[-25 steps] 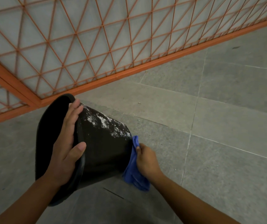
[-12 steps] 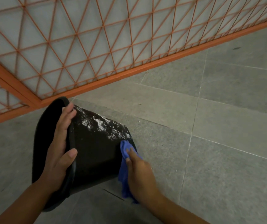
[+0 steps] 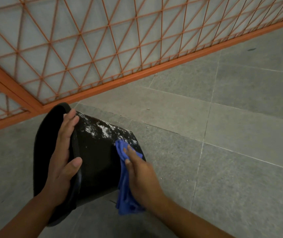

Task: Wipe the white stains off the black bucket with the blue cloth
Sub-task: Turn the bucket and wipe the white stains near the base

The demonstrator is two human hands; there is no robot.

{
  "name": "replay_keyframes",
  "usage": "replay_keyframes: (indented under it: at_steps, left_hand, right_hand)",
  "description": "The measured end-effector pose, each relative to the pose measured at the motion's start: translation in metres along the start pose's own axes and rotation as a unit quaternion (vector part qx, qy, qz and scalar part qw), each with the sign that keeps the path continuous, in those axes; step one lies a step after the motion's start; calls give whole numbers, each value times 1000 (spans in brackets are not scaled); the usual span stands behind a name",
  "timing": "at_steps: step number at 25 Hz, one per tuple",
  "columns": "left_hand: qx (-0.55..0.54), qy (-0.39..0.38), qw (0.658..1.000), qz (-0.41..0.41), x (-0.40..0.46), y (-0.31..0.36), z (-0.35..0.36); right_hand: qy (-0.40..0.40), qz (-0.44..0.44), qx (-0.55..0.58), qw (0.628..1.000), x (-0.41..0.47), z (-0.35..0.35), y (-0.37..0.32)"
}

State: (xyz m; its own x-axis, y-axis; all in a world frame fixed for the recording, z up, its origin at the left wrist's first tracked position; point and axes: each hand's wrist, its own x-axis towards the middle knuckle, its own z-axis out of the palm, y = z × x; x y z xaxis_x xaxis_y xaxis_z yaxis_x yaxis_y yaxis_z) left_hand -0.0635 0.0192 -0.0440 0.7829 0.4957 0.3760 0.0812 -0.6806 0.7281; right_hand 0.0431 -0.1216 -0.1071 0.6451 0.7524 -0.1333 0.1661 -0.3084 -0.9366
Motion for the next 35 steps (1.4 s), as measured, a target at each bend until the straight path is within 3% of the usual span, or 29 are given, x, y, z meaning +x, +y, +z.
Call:
replay_keyframes:
  at_steps: [3,6,9,14,16,21,24,28,35]
  left_hand:
    - [1,-1,1000,2,-2,1,2]
    - [6,0,1000,5,-2,1,-1]
    - [0,16,1000,-1,0,-2,-1]
    - [-21,12,1000,-7,-1,0,0]
    - [-9,5,1000,0,-1,0,-1]
    - [-18,12,1000,-5,2,0,2]
    - [-18,14,1000,0,2,-4,-1]
    - [-4,27,1000,-10,1,-13,-13]
    - [4,22,1000,-17,-2,-16,-17]
  right_hand:
    - [20,50,37,998,17,-5,12]
    - [22,33,-28,999,-8,2,4]
    - [18,31,-9,999,-4,4,5]
    - [56,153,-28,986,24,-11,38]
    - [12,169,-54,984,6,-10,38]
    - [46,120,-37,991,14,-9,45]
    - [18,172,-64,983,21,-13,50]
    - [-44,112,-124,985,-14,-24,38]
    - [43,189,64,979,0,-65,45]
